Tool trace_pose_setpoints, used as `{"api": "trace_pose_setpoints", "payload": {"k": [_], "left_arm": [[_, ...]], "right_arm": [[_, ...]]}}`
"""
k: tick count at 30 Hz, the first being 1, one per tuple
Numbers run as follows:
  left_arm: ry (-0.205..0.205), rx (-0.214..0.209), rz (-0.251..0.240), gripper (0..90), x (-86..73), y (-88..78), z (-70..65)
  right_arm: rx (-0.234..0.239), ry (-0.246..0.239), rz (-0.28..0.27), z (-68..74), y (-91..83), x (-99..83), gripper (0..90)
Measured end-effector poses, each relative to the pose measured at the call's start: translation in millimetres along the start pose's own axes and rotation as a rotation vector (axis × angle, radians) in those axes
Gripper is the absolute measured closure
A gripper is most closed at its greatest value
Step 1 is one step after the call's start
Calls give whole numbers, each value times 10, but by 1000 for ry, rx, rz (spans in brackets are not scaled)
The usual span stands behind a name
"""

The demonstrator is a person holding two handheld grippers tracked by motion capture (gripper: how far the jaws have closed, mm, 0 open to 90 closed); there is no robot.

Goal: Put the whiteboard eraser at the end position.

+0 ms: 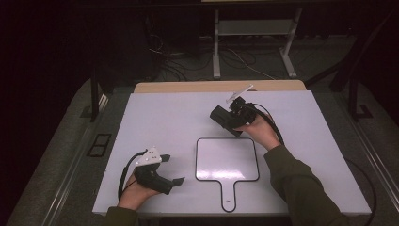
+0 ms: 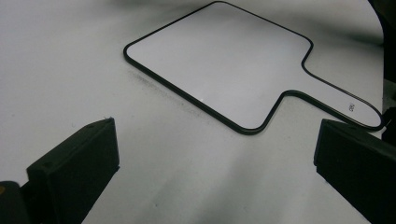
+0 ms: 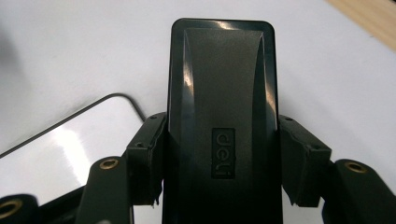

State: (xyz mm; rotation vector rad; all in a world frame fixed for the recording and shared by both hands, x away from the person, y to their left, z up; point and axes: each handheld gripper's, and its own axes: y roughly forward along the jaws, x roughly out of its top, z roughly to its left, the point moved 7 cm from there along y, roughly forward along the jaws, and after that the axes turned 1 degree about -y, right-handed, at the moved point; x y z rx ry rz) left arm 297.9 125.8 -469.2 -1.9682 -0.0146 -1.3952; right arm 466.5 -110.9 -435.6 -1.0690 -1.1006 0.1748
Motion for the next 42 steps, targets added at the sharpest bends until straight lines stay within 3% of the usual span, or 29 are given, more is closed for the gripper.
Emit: {"api": "trace_pose_setpoints", "payload": {"k": [12,22,32,42], "left_arm": [[5,-1,2,0,1,5,-3],[5,-3,2,0,-5,6,5],[21,-3,2,0,-3,25,34],[-10,-22,3,0,-23,96,53]], "right_arm": [[-34,37,-30,-267,31,111,387],[-53,75,-12,-524,221,181,387],[-47,81,30,-596,520,159,386],[-59,88,69,-673,650,100,385]]}}
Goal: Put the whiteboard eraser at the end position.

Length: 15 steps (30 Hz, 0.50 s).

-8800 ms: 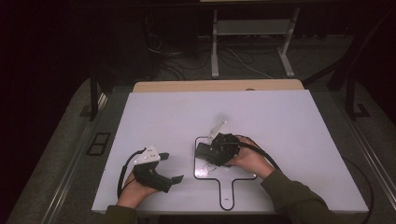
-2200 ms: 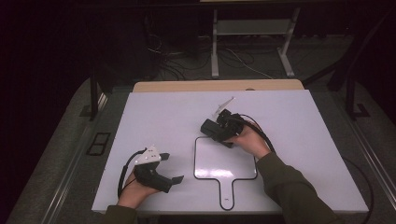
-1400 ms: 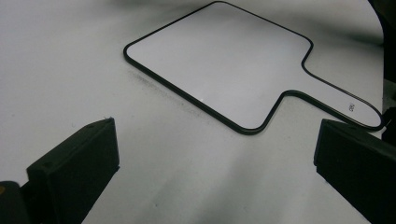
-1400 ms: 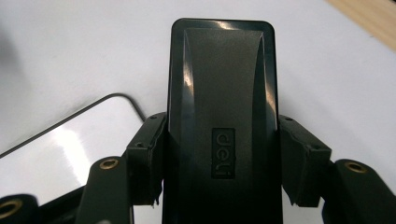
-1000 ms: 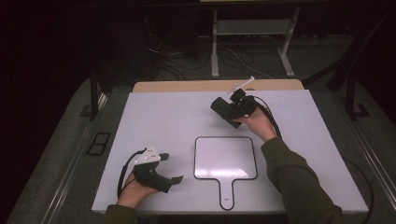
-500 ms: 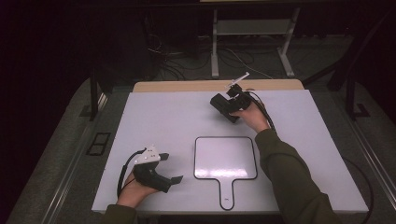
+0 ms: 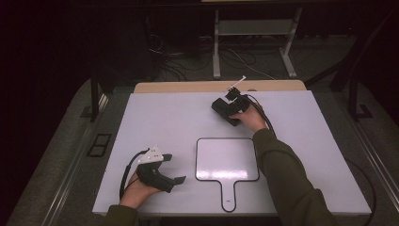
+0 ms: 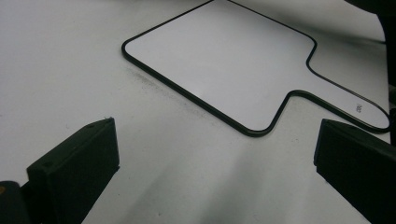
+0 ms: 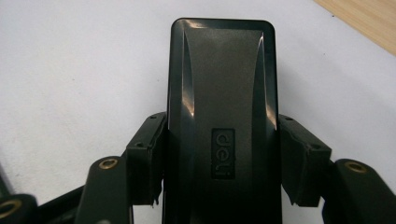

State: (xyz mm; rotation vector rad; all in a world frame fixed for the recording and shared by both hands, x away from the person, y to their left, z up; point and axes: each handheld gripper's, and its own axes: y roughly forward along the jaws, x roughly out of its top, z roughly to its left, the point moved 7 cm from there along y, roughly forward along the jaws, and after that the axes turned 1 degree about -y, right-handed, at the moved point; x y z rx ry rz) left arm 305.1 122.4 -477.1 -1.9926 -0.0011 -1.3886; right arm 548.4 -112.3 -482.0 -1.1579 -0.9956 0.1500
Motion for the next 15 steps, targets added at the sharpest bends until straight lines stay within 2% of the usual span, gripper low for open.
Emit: {"api": "trace_pose_setpoints", "payload": {"k": [8,15], "left_arm": [[-10,1,-8,0,5,-7,-1],[-9,3,-11,0,8,-18,5]], "right_arm": [[-29,-40,38,12,101,-33,383],[-25,-29,25,6,81,-34,380]]}}
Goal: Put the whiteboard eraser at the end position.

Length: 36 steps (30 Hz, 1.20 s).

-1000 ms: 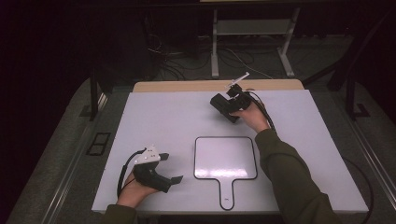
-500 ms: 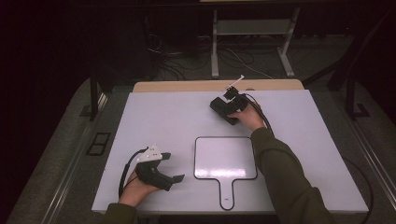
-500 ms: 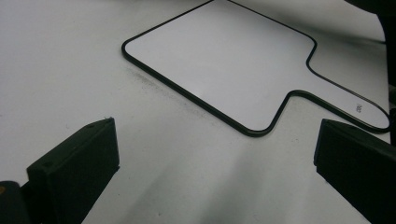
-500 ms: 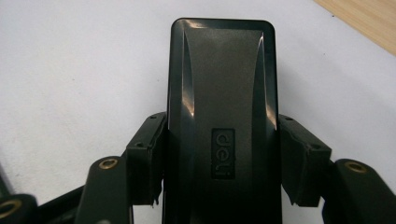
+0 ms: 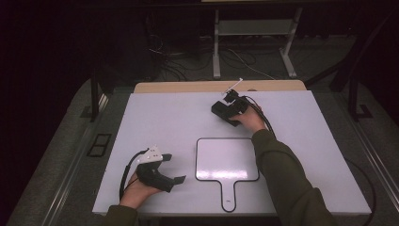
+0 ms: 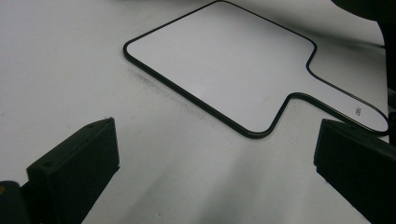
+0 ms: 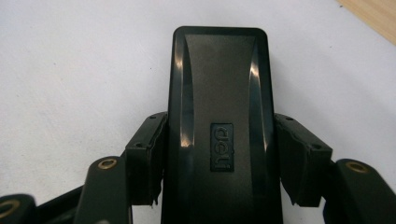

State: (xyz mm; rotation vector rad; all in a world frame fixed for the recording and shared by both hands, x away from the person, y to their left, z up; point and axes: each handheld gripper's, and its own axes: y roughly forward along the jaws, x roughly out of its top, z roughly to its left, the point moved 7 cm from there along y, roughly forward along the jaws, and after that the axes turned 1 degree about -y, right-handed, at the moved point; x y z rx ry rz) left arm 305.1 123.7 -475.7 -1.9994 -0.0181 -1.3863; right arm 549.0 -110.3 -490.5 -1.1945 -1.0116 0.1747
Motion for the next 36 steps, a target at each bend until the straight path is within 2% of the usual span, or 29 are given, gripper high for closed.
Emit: {"api": "trace_pose_setpoints", "payload": {"k": [6,11,16,27,30,36], "left_arm": [[0,6,-3,0,4,-7,3],[-4,5,-5,0,9,-17,7],[-1,5,-6,0,17,-15,1],[-2,8,-10,0,30,-17,-20],[-4,10,-10,0,47,-3,-16],[-6,13,-7,0,65,11,-22]], "right_arm": [[-2,9,-27,-25,-97,4,339],[2,37,-78,-45,-212,18,304],[-4,26,-133,-30,-358,26,264],[-6,-28,-231,176,-678,-51,260],[-33,-44,-247,219,-741,-98,223],[-7,-51,-274,291,-851,-168,223]]}}
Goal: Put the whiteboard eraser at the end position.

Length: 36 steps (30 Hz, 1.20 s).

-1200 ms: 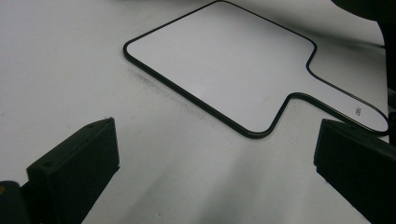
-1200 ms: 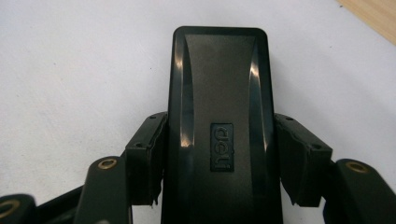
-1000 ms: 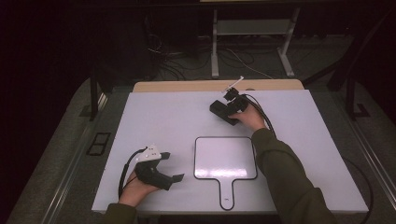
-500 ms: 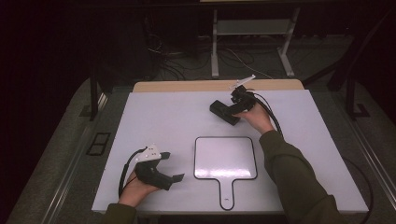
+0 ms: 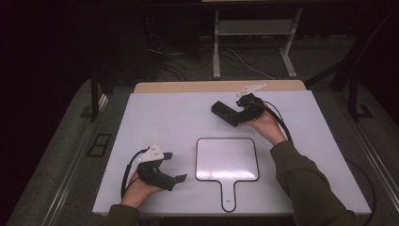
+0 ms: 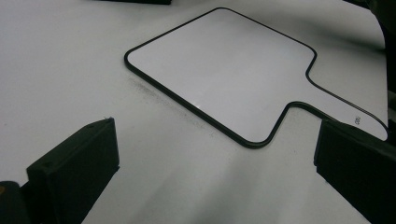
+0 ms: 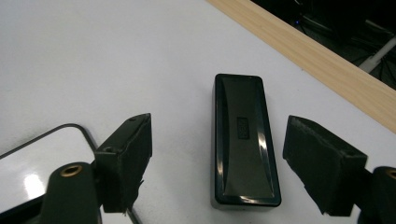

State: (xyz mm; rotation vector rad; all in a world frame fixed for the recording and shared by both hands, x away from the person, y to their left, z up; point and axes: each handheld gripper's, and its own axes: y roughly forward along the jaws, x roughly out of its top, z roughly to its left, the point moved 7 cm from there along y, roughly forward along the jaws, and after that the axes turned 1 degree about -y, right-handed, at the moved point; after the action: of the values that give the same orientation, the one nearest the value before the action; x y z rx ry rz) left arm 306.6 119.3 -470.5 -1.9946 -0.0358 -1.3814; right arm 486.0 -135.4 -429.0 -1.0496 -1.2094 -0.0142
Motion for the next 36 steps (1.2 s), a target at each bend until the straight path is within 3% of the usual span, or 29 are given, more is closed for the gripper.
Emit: {"api": "trace_pose_setpoints", "payload": {"k": [3,18,36], "left_arm": [[2,4,0,0,-3,-8,10],[4,-2,0,0,-12,-20,14],[11,-10,2,0,-24,-33,-19]], "right_arm": [[-1,-18,-12,20,-56,-17,215],[66,45,-40,148,-249,-287,172],[84,67,-83,375,-498,-557,129]]}}
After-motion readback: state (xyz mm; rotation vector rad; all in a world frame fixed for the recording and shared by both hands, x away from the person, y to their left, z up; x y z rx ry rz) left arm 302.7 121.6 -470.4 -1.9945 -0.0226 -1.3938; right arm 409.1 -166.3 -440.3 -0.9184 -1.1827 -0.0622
